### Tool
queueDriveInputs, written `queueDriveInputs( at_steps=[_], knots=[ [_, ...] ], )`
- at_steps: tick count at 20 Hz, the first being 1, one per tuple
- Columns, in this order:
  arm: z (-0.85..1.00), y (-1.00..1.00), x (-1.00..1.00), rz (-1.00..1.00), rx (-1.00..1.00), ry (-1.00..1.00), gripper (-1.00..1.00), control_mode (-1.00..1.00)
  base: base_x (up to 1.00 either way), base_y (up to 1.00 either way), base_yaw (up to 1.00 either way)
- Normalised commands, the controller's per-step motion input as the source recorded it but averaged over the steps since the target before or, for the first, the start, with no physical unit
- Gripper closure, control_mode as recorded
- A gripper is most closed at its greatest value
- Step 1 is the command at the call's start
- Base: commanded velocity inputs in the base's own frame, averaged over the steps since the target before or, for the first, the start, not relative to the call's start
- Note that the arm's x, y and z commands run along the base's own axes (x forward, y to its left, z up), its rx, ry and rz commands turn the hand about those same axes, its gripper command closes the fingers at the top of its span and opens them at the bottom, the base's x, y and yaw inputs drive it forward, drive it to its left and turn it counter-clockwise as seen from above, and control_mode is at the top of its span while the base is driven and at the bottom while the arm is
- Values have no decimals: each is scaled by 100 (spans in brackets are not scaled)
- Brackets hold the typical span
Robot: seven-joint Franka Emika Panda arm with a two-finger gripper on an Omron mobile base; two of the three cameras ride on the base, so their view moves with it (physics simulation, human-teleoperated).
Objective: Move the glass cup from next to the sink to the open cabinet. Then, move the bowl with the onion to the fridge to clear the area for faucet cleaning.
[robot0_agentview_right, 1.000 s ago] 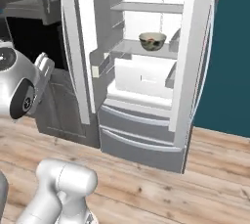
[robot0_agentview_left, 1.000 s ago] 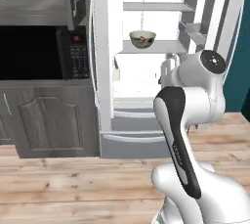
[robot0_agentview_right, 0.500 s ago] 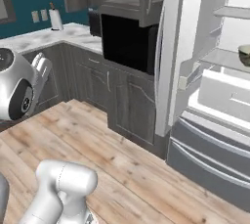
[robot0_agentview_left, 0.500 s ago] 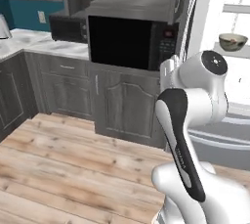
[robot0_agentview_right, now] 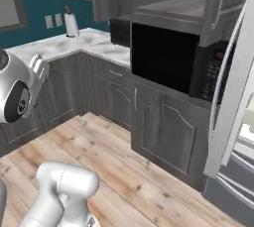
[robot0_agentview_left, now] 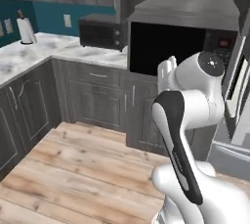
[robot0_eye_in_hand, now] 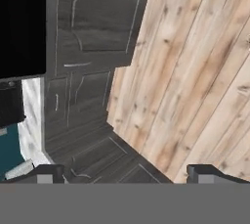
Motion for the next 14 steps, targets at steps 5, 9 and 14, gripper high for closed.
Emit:
queueDriveInputs(
  at_steps=[5,9,14],
  knots=[
    [0,0,0,0,0,0,-100,100,62,58,48],
    [0,0,0,0,0,0,-100,100,28,38,69],
    [0,0,0,0,0,0,-100,100,9,23,80]
  ],
)
